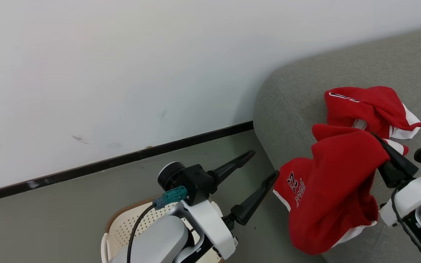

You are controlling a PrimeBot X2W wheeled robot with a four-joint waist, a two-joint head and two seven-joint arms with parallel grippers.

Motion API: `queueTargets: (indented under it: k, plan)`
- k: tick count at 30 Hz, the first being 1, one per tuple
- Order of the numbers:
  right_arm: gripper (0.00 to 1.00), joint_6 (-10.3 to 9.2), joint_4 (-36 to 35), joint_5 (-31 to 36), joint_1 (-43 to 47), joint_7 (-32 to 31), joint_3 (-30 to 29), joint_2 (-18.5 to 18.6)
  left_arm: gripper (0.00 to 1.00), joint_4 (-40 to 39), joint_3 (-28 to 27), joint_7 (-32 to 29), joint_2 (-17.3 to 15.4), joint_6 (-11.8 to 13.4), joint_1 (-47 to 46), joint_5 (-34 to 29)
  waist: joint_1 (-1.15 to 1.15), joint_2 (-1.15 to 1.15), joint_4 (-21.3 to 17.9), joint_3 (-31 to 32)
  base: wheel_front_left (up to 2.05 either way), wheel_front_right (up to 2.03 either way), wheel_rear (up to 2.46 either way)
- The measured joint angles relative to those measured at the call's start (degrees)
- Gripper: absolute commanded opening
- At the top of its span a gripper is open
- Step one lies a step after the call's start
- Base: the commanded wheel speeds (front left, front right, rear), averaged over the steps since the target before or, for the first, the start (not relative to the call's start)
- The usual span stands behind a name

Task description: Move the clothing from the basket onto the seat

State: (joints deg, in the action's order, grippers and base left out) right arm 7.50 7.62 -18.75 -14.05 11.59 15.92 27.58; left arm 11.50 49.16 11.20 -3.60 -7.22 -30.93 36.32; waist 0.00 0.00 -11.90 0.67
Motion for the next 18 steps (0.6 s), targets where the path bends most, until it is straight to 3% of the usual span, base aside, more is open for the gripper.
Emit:
queueTargets:
  k: [12,18]
  plan:
    - [0.00,0.00,-2.36,0.66,3.81,-2.41,-2.93,-1.23,1.00,1.74,-0.67,1.09,-1.65,0.00,0.18,0.24,0.00,0.00,-5.64,-0.49,0.00,0.00,0.00]
    - [0.00,0.00,-2.43,-3.47,-0.57,-5.30,-4.11,-1.78,1.00,2.10,-2.69,1.49,-3.90,0.74,0.53,-1.03,0.00,0.00,-7.11,-1.96,0.00,0.00,0.00]
